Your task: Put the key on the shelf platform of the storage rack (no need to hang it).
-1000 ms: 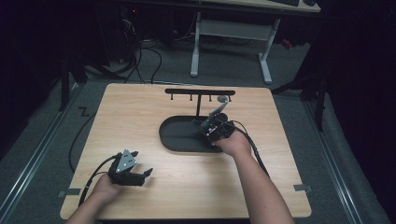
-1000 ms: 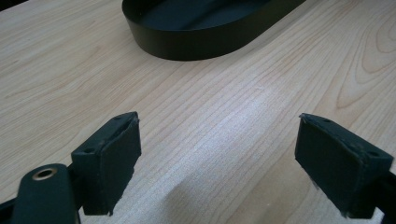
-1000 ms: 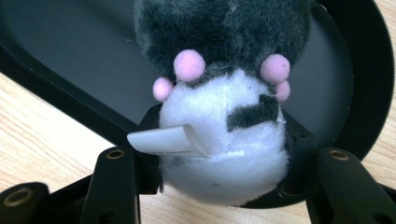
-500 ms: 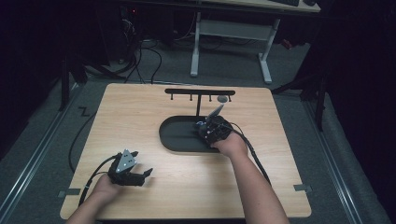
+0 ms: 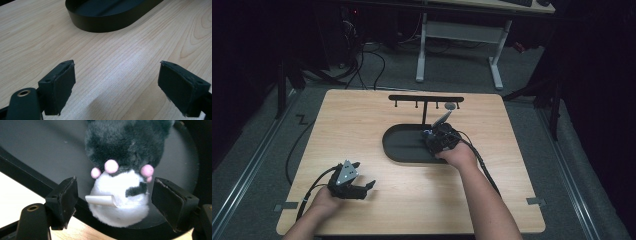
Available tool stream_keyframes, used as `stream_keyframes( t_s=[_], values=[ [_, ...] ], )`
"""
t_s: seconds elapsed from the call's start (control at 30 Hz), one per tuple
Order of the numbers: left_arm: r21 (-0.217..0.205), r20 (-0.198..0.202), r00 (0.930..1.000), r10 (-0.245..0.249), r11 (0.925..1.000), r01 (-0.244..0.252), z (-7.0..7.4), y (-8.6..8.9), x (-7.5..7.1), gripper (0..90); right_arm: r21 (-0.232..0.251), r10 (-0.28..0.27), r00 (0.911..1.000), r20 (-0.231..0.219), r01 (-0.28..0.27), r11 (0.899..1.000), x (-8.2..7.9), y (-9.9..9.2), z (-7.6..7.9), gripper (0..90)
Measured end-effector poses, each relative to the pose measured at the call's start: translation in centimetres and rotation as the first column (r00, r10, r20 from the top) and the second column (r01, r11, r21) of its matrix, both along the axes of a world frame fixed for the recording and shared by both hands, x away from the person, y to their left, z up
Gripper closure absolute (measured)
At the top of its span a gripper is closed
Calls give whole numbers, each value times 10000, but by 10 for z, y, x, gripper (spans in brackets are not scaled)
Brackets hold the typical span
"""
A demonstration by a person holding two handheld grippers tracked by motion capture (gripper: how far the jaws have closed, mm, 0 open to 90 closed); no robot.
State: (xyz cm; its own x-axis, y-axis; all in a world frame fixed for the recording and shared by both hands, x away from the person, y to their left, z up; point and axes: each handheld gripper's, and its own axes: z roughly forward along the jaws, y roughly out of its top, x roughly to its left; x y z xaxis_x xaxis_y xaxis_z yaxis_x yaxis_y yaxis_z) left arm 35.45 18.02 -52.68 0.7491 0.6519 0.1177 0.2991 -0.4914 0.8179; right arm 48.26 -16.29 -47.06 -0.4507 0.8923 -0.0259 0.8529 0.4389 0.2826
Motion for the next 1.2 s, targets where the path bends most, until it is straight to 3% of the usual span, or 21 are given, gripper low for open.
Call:
stream_keyframes(
  t_s=[0.5, 0.57, 0.9, 1.1, 1.2],
  values=[
    [6, -7, 10000, 14, 10000, -14, 0, 0, 0, 153, 140, -153, 9987, 495, 146, 9998, -13, -9, 20, 219],
    [21, -6, 10000, 5, 10000, -5, 0, 0, 0, 154, 383, -303, 9977, 608, 280, 9989, -20, -15, 23, 227],
    [148, 25, 10000, 4, 9999, -5, 0, -2, 0, 153, 477, -236, 9949, 981, 190, 9987, -48, -32, 18, 197],
    [156, 15, 10000, 21, 9999, -21, 0, -2, 0, 153, 1013, -512, 9851, 1640, 348, 9943, -69, -51, 13, 197],
    [182, 42, 10000, 29, 9998, -30, 0, -2, 0, 153, 999, -503, 9782, 2014, 306, 9945, -79, -59, 8, 200]
  ],
)
